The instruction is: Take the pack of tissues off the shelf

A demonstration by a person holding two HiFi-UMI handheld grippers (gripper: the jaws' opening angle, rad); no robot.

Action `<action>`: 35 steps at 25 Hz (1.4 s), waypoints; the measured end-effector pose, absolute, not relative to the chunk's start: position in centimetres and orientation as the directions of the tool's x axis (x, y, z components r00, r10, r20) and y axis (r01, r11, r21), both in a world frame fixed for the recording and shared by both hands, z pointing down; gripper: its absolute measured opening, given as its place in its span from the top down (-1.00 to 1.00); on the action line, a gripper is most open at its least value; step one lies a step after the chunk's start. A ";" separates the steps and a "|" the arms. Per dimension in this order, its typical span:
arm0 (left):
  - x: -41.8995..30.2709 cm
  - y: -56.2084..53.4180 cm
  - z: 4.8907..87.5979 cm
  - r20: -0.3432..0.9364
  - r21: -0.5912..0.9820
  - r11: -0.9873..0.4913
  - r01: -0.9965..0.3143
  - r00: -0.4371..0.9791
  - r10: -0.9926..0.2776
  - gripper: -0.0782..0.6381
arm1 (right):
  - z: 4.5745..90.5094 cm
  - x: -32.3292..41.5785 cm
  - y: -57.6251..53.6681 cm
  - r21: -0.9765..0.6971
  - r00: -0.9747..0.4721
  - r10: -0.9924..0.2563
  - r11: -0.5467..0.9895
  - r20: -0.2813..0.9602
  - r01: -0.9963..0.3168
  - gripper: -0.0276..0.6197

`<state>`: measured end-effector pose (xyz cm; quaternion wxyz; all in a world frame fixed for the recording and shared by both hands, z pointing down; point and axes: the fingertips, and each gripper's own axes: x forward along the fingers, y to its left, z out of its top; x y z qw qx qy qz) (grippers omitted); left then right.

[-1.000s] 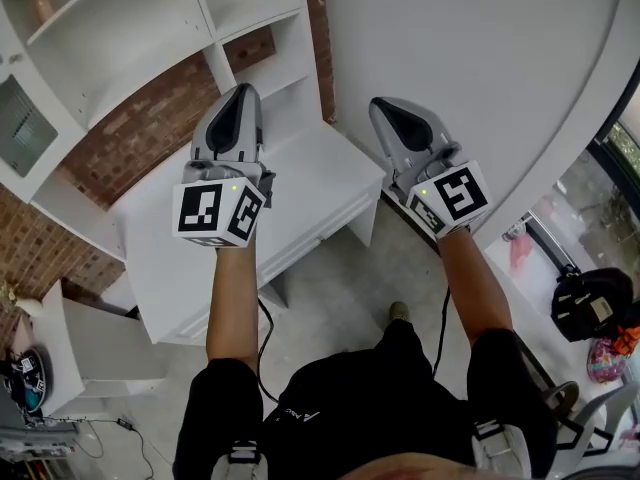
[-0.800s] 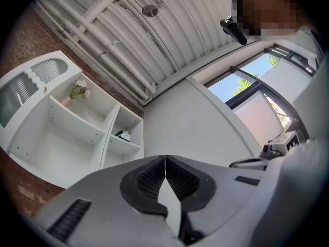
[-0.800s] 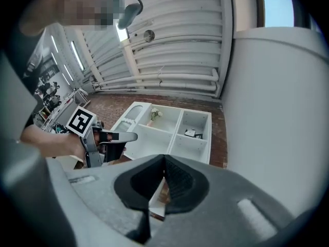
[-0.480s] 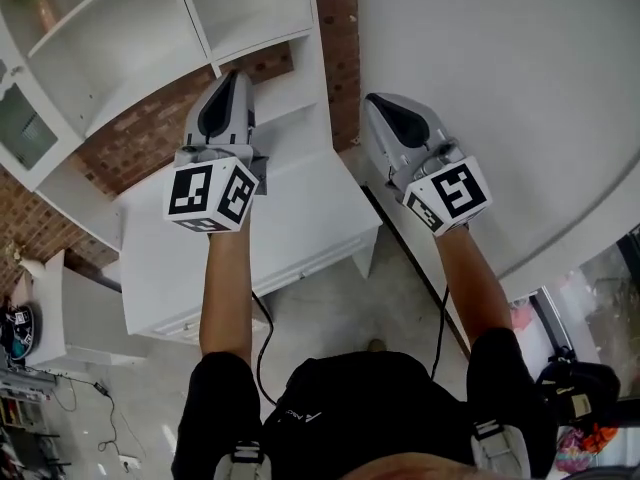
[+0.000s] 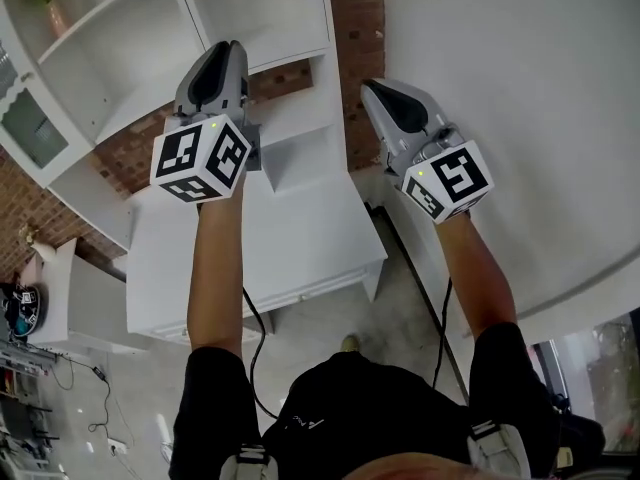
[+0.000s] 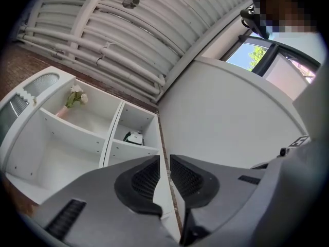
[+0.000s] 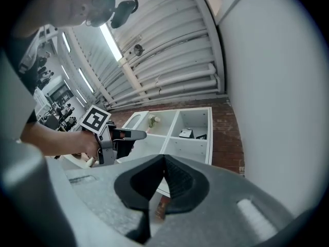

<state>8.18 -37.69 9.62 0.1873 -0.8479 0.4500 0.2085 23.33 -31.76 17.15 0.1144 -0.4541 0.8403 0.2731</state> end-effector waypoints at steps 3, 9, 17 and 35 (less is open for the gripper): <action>7.4 -40.4 8.0 -0.538 -0.140 -0.501 -0.854 0.491 -0.686 0.57 | 16.9 22.5 -34.5 0.371 -0.578 -0.688 0.447 -0.439 -0.814 0.91; 7.0 -45.4 5.1 -0.560 -0.174 -0.463 -0.869 0.474 -0.680 0.44 | 17.0 21.1 -39.9 0.405 -0.609 -0.673 0.462 -0.419 -0.789 0.91; 9.2 -50.8 0.7 -0.539 -0.222 -0.397 -0.891 0.451 -0.711 0.16 | 16.8 21.5 -45.1 0.443 -0.656 -0.636 0.490 -0.406 -0.750 0.91; 12.2 -64.8 -11.5 -0.408 -0.201 -0.135 -0.970 0.209 -0.889 -0.51 | 13.9 27.4 -52.8 0.494 -0.755 -0.501 0.572 -0.422 -0.655 0.91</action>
